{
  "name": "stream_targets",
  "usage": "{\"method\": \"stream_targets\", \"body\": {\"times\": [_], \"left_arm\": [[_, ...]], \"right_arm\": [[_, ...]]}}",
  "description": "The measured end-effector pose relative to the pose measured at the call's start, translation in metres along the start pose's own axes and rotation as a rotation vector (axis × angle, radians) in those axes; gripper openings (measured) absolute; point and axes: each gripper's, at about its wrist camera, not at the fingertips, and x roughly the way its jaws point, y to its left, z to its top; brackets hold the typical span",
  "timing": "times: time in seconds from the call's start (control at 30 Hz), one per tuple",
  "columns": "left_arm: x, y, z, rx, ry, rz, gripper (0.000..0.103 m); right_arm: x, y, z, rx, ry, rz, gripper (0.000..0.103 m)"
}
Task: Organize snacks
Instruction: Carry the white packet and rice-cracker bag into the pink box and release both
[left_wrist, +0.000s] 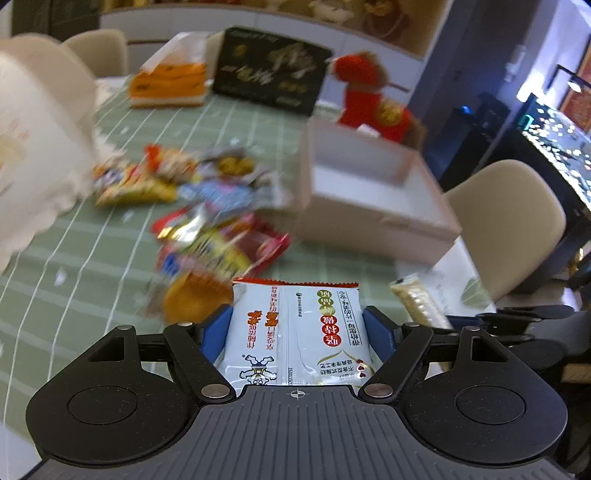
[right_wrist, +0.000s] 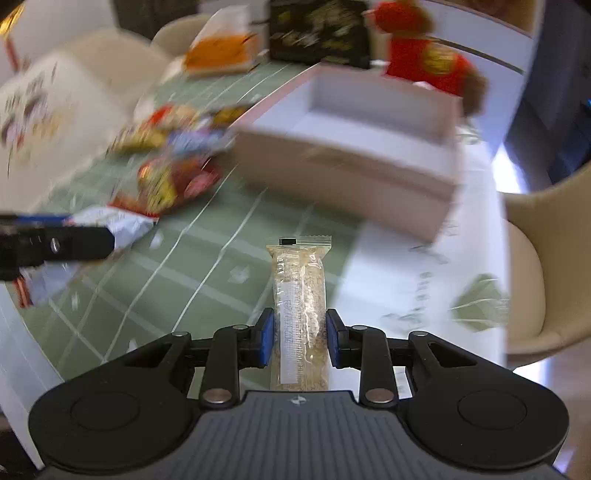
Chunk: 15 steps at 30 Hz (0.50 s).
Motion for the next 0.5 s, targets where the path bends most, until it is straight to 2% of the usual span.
{"method": "stream_targets", "body": {"times": [0.1,0.2,0.27,0.3,0.37,0.43,0.5], "left_arm": [[0.0,-0.014,0.034,0.014,-0.043,-0.043,0.082],[-0.009,-0.029,0.083,0.033,-0.143,-0.094,0.082],[-0.008,-0.032,0.12,-0.003,-0.203,-0.164,0.082],[-0.003,-0.031,0.133,-0.02,-0.197,-0.201,0.082],[0.019,-0.024,0.156,-0.061,-0.132,-0.279,0.082],[0.021,-0.018,0.158,-0.067,-0.194,-0.253,0.081],[0.018,-0.014,0.152,-0.02,-0.258,-0.226,0.081]], "right_arm": [[-0.028,-0.029,0.025,0.084,-0.052,0.073,0.028],[-0.053,-0.041,0.057,0.094,-0.14,0.107,0.028],[-0.065,-0.046,0.078,0.102,-0.204,0.118,0.028],[-0.067,-0.049,0.087,0.107,-0.233,0.114,0.028],[-0.067,-0.05,0.101,0.114,-0.282,0.069,0.028],[-0.062,-0.051,0.11,0.129,-0.305,0.054,0.028],[-0.055,-0.05,0.117,0.135,-0.314,0.047,0.028]]}}
